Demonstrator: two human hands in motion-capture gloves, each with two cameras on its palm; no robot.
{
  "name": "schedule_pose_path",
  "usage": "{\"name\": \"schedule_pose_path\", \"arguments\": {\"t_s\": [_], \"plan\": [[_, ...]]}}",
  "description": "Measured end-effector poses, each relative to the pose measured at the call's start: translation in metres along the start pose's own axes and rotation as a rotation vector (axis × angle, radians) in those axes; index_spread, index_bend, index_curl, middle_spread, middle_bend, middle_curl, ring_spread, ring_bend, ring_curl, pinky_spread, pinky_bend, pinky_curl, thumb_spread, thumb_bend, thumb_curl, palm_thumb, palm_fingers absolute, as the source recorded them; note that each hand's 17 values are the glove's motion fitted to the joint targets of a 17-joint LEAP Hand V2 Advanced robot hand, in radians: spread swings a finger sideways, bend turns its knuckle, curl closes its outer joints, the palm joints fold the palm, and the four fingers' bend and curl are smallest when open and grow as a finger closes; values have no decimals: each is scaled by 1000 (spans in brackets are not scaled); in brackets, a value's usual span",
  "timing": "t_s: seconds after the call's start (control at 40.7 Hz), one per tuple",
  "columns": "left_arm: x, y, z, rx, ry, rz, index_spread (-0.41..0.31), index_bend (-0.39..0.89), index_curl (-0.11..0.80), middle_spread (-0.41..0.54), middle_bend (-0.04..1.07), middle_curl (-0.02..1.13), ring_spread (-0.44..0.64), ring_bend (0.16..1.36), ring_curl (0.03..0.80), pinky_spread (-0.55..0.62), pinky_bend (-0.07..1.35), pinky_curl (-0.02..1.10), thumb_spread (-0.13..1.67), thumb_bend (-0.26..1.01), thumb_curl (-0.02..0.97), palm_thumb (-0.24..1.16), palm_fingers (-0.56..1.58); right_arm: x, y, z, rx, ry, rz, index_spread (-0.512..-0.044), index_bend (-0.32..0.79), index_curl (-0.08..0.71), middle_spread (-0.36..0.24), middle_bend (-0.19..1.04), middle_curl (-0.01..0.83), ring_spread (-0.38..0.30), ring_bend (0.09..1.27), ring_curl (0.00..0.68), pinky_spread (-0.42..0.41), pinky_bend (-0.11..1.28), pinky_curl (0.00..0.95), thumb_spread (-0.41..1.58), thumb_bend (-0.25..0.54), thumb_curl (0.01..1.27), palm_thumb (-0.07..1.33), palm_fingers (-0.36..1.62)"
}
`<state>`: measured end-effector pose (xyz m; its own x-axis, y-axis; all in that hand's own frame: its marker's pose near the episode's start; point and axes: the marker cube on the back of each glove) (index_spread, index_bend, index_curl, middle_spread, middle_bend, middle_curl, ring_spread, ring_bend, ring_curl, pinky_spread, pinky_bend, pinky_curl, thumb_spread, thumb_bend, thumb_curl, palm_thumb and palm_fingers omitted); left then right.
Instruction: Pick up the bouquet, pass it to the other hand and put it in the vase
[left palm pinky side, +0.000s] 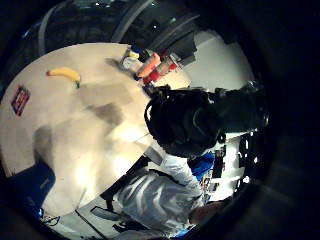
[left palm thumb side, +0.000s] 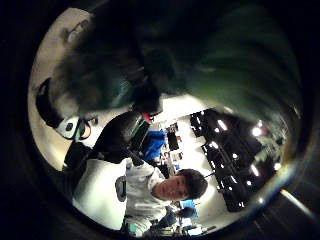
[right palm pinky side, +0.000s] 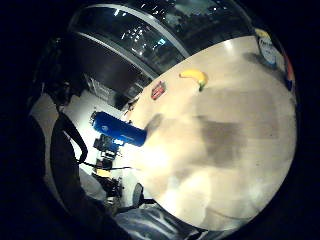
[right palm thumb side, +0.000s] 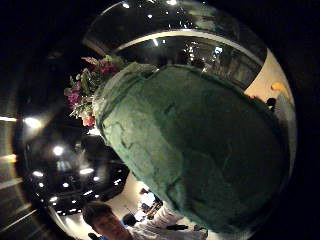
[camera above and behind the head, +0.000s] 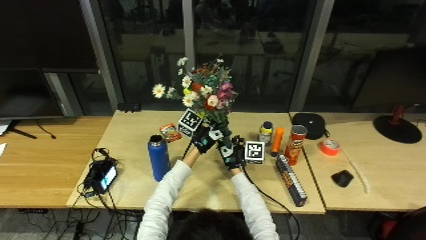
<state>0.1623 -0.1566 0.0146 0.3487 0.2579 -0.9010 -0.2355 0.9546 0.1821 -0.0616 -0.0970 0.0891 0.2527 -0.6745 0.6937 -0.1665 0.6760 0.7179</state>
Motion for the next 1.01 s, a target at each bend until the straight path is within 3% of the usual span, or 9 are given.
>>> {"name": "schedule_pose_path", "arguments": {"t_s": [0.074,0.246,0.27,0.295,0.32,0.418,0.59,0.811,1.008], "plan": [[-11,-8,-4,61,-56,104,77,225,289,275,309,349,405,552,251,413,258,297,917,-33,354,423,267,0,-4,6,7,7,-149,-212,561,639,-153,927,680,-176,1101,612,-190,829,593,688,-21,676,995,1347],[-53,-40,-24,385,-277,537,-105,270,347,-68,516,401,-80,509,255,-92,399,323,683,109,485,797,1277,7,4,22,-16,101,-66,-215,564,649,-153,929,679,-173,1106,610,-190,828,596,674,-26,698,979,1345],[-51,-39,-23,414,-235,527,-126,263,355,-88,515,417,-123,584,298,-139,458,357,638,101,498,806,1387,8,5,25,-30,110,-53,-215,560,649,-153,931,679,-175,1107,610,-190,829,597,676,-28,700,972,1343],[-44,-34,-20,430,-155,476,-114,228,352,-112,478,415,-95,512,275,-117,381,341,769,37,458,707,1071,9,7,27,-51,108,-51,-215,562,651,-153,930,679,-176,1107,610,-190,829,597,666,-23,705,978,1344],[-36,-27,-15,434,-49,396,-149,260,373,-128,537,455,-170,607,330,-194,474,387,603,82,511,814,1414,10,8,31,-80,94,-57,-215,556,651,-153,932,680,-175,1108,610,-189,826,596,674,-30,706,964,1341],[-23,-13,-8,420,207,185,-212,322,416,-192,584,493,-244,707,382,-266,578,434,505,64,552,847,1504,10,17,41,-238,43,-82,-215,482,629,-149,865,643,-177,1042,575,-216,763,558,675,-35,702,951,1263],[-9,-7,-21,426,281,155,-267,408,477,-250,656,532,-323,770,433,-323,617,466,355,20,610,880,1439,43,21,25,-339,294,-71,-254,213,571,-151,603,553,-161,817,512,-161,665,513,711,-35,682,887,717],[26,4,-65,455,271,221,-299,469,527,-281,707,558,-356,800,463,-348,640,478,248,-20,662,898,1405,48,28,9,-390,123,-7,-309,80,426,-129,417,459,-155,648,410,6,534,420,885,-63,600,727,513],[48,14,-149,615,-40,385,-309,488,556,-290,725,567,-365,812,477,-355,654,482,196,-24,695,907,1386,9,33,-7,-422,-122,-27,-360,63,336,-101,261,400,-95,568,375,132,590,415,962,-58,528,610,249]]}}
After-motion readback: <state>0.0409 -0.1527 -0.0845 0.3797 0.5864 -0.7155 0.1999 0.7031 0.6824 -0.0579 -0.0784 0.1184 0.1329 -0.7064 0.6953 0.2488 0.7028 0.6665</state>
